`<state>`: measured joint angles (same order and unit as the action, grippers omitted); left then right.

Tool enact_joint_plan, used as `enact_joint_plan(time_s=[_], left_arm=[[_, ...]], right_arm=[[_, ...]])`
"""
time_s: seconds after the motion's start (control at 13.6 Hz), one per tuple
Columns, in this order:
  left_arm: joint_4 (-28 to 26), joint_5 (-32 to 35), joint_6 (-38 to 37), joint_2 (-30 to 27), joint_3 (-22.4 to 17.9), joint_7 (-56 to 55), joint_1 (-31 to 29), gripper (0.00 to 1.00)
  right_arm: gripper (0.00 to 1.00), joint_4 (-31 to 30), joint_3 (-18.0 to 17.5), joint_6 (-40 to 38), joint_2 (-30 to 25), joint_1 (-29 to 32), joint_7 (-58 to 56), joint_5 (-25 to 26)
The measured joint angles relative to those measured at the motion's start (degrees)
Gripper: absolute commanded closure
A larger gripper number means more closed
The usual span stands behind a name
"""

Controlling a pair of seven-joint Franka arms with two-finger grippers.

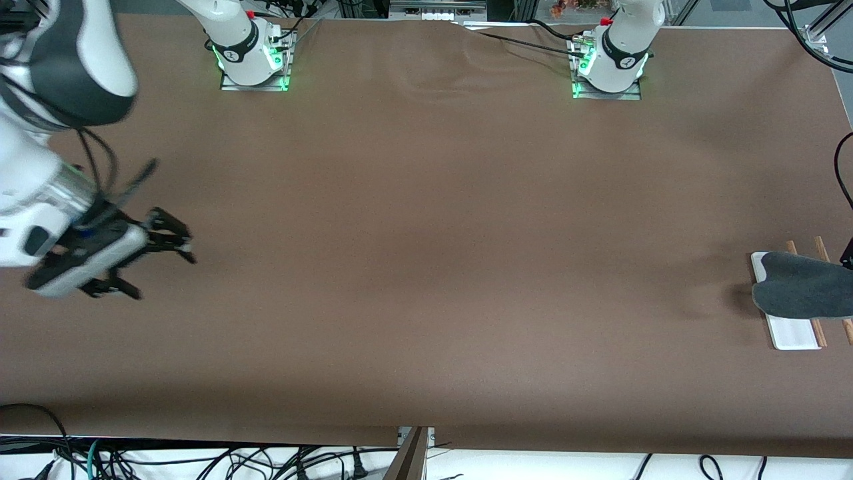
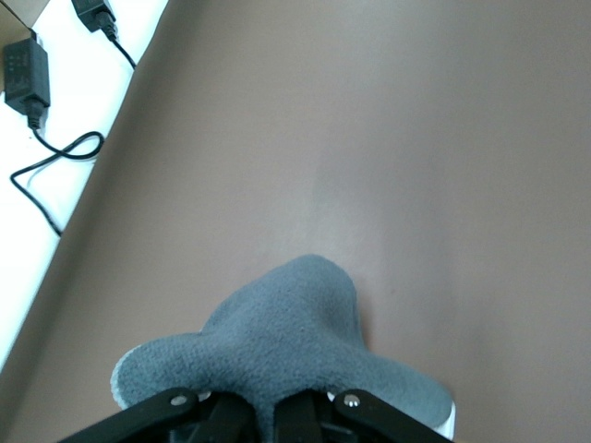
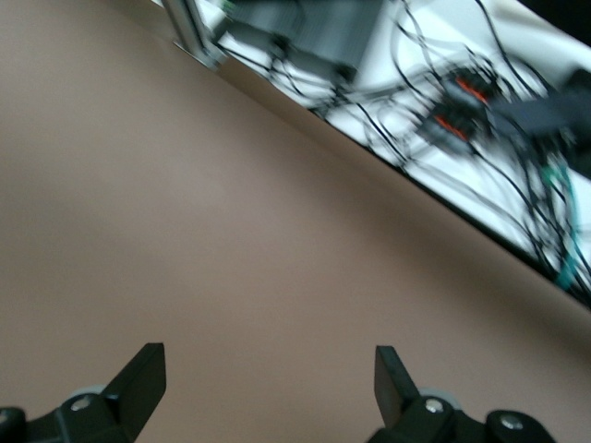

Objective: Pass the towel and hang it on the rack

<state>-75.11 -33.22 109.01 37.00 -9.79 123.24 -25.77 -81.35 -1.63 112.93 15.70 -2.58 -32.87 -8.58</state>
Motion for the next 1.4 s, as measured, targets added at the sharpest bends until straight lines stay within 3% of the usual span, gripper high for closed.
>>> enact_joint_plan(time_s=[0.29,0.74,0.81,0.88,0.96,1.4], left_arm=[[2.5,0.0,0.0,2.1,0.0,3.4,-4.3,1.0],[4.9,0.0,1.2,6.9,0.0,6.7,-9.0,0.98],[5.0,0.0,1.8,7.3,0.0,6.7,-9.1,0.88],[5.1,0.0,2.3,7.6,0.0,6.8,-9.1,0.52],[5.2,0.0,3.1,7.7,0.1,7.3,-9.1,0.01],[5.4,0.0,6.4,9.1,0.1,10.9,-10.3,0.0]], right_arm=[[0.0,-1.4,3.6,-9.8,-4.7,4.0,4.0,2.2],[0.0,-2.1,2.8,-27.9,-7.1,4.4,34.4,10.3],[0.0,-2.2,2.4,-30.2,-7.3,4.4,36.4,10.9],[0.0,-2.3,2.2,-31.5,-7.3,4.3,37.4,11.1],[0.0,-2.4,2.2,-32.0,-7.3,4.3,37.6,11.2],[0.0,-2.5,2.2,-32.3,-7.4,4.2,35.3,11.3]])
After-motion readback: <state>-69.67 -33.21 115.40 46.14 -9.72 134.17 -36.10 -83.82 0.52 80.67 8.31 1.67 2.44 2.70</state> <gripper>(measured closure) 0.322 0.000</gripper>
